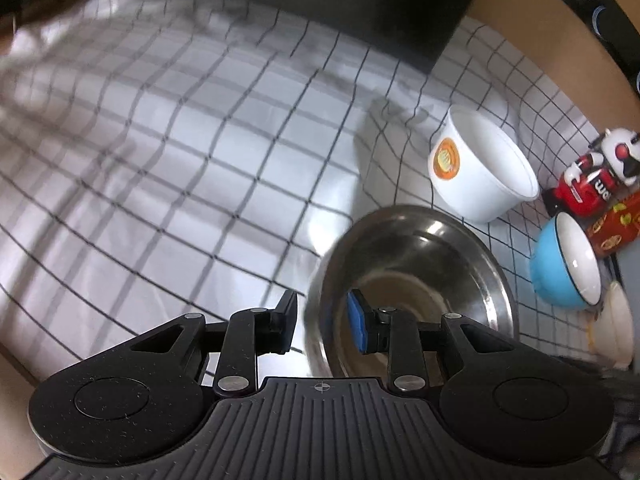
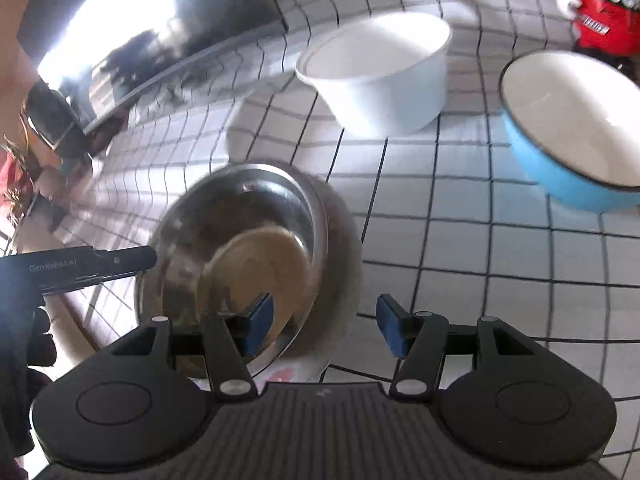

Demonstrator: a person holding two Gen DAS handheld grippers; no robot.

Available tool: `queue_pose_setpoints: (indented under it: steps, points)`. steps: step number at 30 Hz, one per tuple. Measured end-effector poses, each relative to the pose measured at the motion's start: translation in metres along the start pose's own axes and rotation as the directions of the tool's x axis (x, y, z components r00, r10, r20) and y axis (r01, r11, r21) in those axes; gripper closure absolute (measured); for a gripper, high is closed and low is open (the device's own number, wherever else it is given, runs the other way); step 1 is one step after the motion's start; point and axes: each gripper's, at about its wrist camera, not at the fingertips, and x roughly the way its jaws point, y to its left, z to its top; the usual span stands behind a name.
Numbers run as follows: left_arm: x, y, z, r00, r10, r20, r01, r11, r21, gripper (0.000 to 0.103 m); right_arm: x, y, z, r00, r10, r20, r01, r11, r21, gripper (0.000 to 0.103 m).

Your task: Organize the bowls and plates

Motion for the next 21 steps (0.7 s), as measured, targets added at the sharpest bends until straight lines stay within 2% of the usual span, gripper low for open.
queue_pose_setpoints:
  steps: [1,3,9,15,21]
  points:
    - [0.005,-0.001,0.0,1.0,0.001,-0.011,-0.001,1.0,-0.008,0.07,0.004,-0.002,0.002,1.0,0.006,-0.017,-0.006,1.0,0.008,0.048]
    - [0.01,-0.002,0.002,1.0,0.012,-0.026,-0.012,1.0,-0.004,0.071,0.008,0.001,0.004,0.999,0.021,-0.033,-0.021,1.0,-0.001,0.06]
    - [0.02,-0.008,0.017,0.996,0.014,-0.085,-0.014,1.0,-0.005,0.072,0.01,0.003,0.011,0.999,-0.012,-0.036,0.012,1.0,-0.015,0.061]
    - [0.044,-0.028,0.039,0.994,-0.031,-0.103,0.035,0.999,0.035,0.071,0.011,-0.008,0.028,0.991,-0.13,0.014,0.129,0.991,0.019,0.061]
    - [0.056,-0.037,0.054,0.995,-0.027,-0.097,0.033,0.998,0.056,0.072,0.015,-0.016,0.04,0.991,-0.131,0.014,0.13,0.99,0.056,0.061]
